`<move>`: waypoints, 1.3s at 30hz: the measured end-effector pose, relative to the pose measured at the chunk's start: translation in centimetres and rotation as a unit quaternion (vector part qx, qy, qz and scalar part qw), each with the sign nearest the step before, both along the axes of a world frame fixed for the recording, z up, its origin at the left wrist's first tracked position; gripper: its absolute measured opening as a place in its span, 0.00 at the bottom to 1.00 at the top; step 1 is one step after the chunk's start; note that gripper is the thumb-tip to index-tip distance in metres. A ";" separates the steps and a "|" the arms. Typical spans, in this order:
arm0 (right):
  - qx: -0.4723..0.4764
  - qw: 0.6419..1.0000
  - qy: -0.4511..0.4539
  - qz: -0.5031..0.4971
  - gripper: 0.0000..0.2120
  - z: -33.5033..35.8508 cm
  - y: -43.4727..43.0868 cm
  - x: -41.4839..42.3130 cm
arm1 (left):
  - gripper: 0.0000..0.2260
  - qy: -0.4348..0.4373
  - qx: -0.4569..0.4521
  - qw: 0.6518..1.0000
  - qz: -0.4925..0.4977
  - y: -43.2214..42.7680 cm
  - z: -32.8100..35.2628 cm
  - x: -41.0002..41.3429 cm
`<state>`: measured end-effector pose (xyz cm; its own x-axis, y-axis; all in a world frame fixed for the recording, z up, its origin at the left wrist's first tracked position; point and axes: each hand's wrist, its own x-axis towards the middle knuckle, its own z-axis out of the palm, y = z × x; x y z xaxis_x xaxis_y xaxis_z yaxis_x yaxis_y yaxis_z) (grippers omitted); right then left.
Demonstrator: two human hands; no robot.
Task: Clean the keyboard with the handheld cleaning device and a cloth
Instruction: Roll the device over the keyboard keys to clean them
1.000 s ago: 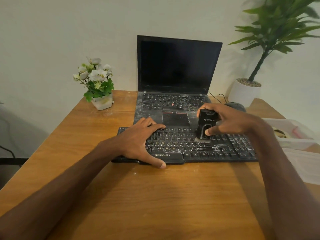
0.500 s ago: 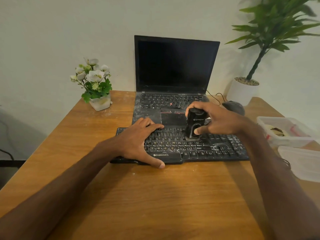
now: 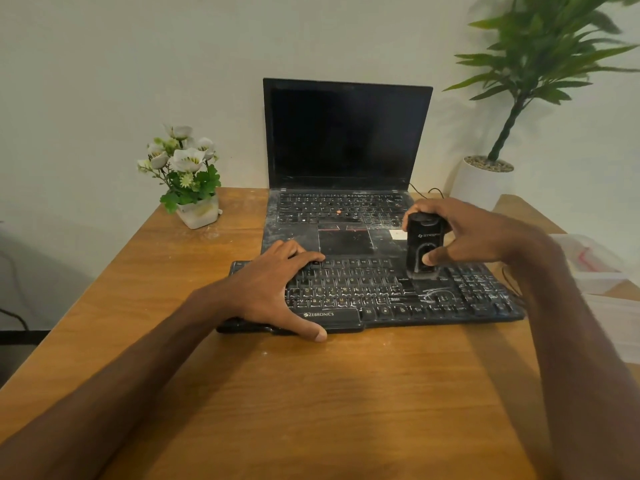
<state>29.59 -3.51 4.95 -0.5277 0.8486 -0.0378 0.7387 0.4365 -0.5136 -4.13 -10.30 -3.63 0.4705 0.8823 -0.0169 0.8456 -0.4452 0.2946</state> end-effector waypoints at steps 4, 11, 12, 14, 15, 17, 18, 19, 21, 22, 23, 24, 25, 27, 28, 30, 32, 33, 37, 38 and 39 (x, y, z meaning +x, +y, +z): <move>0.037 0.996 0.070 0.030 0.28 0.7 -0.2 -1.0 | 0.56 0.005 -0.011 1.000 0.005 -0.2 0.5 0.1; -0.013 0.994 0.111 0.017 0.30 -1.3 -1.5 0.3 | 0.60 0.053 -0.003 0.998 0.039 -0.2 0.6 2.5; -0.023 0.992 0.123 0.013 0.30 -1.4 -1.6 0.6 | 0.60 0.052 0.003 0.998 0.040 -0.1 0.5 3.5; -0.024 0.991 0.131 0.010 0.30 -1.5 -1.9 0.9 | 0.60 0.054 0.016 0.998 0.031 0.3 0.6 5.8; -0.022 0.992 0.126 0.008 0.30 -1.6 -2.0 0.6 | 0.59 0.056 0.022 0.998 0.024 0.5 0.6 6.8; -0.019 0.994 0.111 0.004 0.31 -1.9 -2.3 0.2 | 0.59 0.059 0.035 0.998 0.005 1.2 0.5 8.9; -0.016 0.994 0.105 0.007 0.31 -2.1 -2.5 -0.3 | 0.58 0.057 0.038 0.998 -0.001 1.4 0.5 9.4; -0.009 0.995 0.100 0.008 0.31 -2.2 -2.5 -0.3 | 0.58 0.053 0.040 0.998 -0.006 1.9 0.4 10.1; -0.001 0.995 0.099 0.008 0.31 -2.5 -2.4 -0.1 | 0.57 0.046 0.041 0.998 -0.012 2.6 0.5 10.9; -0.004 0.994 0.105 0.004 0.31 -2.4 -2.4 0.0 | 0.56 0.043 0.040 0.998 -0.014 2.7 0.5 11.1; -0.009 0.994 0.113 -0.001 0.30 -2.4 -2.5 0.2 | 0.57 0.040 0.037 0.998 -0.014 2.8 0.5 11.2; -0.013 0.993 0.119 -0.004 0.30 -2.3 -2.5 0.3 | 0.57 0.035 0.036 0.999 -0.012 2.9 0.3 11.2; -0.016 0.992 0.123 -0.006 0.30 -2.3 -2.5 0.3 | 0.57 0.028 0.038 0.999 -0.010 2.8 0.1 11.1; -0.013 0.992 0.126 -0.008 0.30 -2.5 -2.6 0.4 | 0.58 0.017 0.041 0.999 -0.005 2.6 -0.1 11.0; -0.010 0.992 0.129 -0.009 0.30 -2.5 -2.7 0.5 | 0.58 0.015 0.043 0.999 -0.004 2.6 -0.2 11.0; 0.000 0.990 0.138 -0.010 0.29 -2.6 -2.8 0.8 | 0.58 0.019 0.046 0.999 -0.005 2.7 -0.1 11.0; 0.001 0.989 0.151 -0.008 0.29 -2.6 -2.8 1.1 | 0.58 0.020 0.043 0.999 -0.005 2.8 0.0 11.1; 0.001 0.988 0.156 -0.006 0.28 -2.6 -2.8 1.1 | 0.58 0.020 0.042 0.999 -0.004 2.8 0.0 11.2; -0.007 0.988 0.153 -0.005 0.30 -3.0 -2.5 0.9 | 0.58 0.022 0.044 0.999 -0.003 2.9 0.1 11.1; -0.006 0.989 0.149 -0.010 0.30 -3.0 -2.4 1.0 | 0.58 0.023 0.043 0.999 -0.003 2.9 0.0 11.1; -0.002 0.990 0.142 -0.016 0.30 -3.1 -2.2 1.2 | 0.58 0.023 0.043 0.999 -0.004 2.9 0.0 11.1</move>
